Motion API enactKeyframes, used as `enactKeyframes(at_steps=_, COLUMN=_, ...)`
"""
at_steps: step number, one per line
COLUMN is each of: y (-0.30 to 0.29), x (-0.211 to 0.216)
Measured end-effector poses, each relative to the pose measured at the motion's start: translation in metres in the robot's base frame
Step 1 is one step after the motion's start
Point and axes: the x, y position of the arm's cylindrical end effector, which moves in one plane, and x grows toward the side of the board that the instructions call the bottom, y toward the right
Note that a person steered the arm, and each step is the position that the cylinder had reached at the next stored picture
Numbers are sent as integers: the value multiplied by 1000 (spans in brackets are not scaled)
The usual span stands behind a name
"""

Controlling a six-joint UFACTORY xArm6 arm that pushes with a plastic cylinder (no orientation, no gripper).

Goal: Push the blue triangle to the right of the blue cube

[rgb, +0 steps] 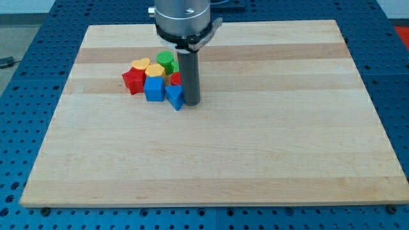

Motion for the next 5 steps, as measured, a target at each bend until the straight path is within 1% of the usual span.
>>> enactKeyframes(at_steps=2, y=-20, x=7)
enactKeyframes(at_steps=5, y=-22, x=3)
